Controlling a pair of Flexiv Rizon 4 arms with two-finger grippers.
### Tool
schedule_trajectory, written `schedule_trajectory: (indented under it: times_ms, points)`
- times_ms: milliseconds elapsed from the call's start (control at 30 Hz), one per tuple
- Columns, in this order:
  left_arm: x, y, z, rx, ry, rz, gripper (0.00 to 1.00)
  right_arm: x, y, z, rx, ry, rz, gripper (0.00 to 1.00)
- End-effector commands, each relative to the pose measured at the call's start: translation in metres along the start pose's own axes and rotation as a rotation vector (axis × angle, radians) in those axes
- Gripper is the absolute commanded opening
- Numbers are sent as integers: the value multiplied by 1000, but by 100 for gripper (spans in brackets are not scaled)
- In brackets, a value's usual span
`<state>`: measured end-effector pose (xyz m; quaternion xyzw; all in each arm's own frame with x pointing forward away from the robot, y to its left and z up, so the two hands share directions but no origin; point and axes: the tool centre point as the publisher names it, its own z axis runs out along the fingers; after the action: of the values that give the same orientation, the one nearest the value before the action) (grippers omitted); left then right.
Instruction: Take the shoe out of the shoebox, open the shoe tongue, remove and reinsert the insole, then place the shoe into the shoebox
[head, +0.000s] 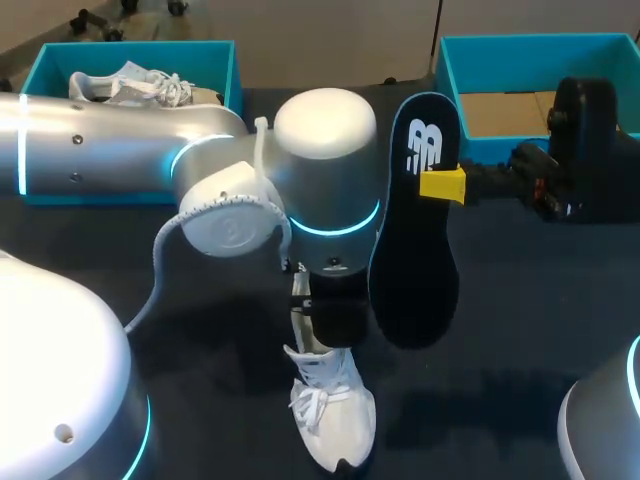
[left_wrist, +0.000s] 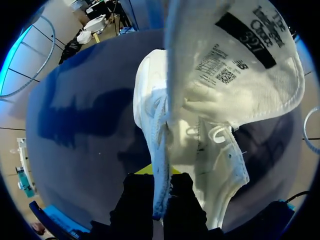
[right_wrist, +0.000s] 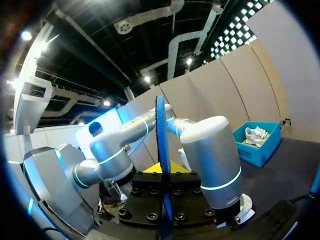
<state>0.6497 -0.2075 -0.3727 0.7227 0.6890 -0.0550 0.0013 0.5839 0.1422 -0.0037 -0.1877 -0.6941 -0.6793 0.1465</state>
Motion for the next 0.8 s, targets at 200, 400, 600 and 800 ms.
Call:
schedule_trajectory:
  times_ms: [200,400,600,800]
  points:
    - [-5,13,2,-21,8,6,0,-1,0,3,2,0,2,0]
    - [-9,18,1,-37,6,30,0,-1,0,3,2,0,2,0]
    - [-12,19,3,-39,-2,78,0,-1,0,3,2,0,2,0]
    - [-13,23,9,-18,-15,83,0,-1,0,3,2,0,2,0]
